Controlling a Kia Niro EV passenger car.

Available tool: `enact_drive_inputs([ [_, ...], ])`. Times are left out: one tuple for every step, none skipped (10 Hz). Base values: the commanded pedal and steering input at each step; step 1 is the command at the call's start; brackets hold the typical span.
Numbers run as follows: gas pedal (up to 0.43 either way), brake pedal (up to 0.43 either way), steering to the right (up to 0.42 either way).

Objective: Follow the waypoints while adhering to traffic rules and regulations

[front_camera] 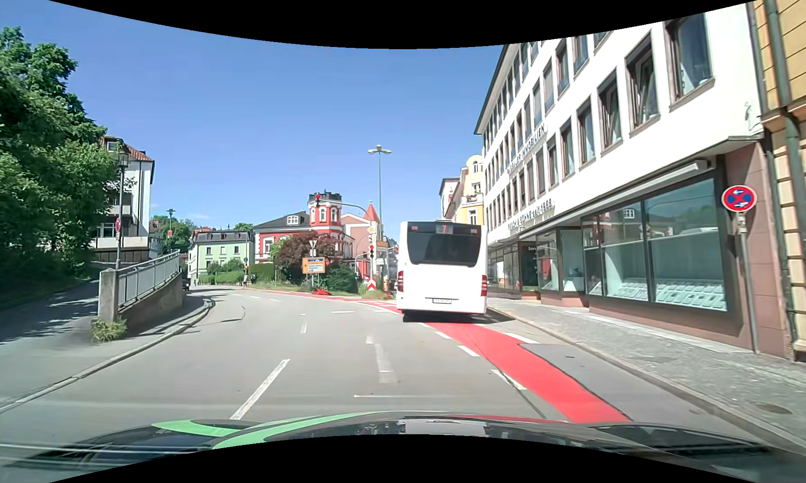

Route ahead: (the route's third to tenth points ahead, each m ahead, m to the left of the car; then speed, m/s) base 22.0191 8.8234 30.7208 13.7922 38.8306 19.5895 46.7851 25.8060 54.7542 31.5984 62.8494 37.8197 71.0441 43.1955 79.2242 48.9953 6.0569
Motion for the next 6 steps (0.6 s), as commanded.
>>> enact_drive_inputs([
  [0.0, 0.104, -0.065],
  [0.0, 0.116, -0.072],
  [0.0, 0.134, -0.079],
  [0.0, 0.146, -0.086],
  [0.0, 0.152, -0.088],
  [0.0, 0.159, -0.087],
])
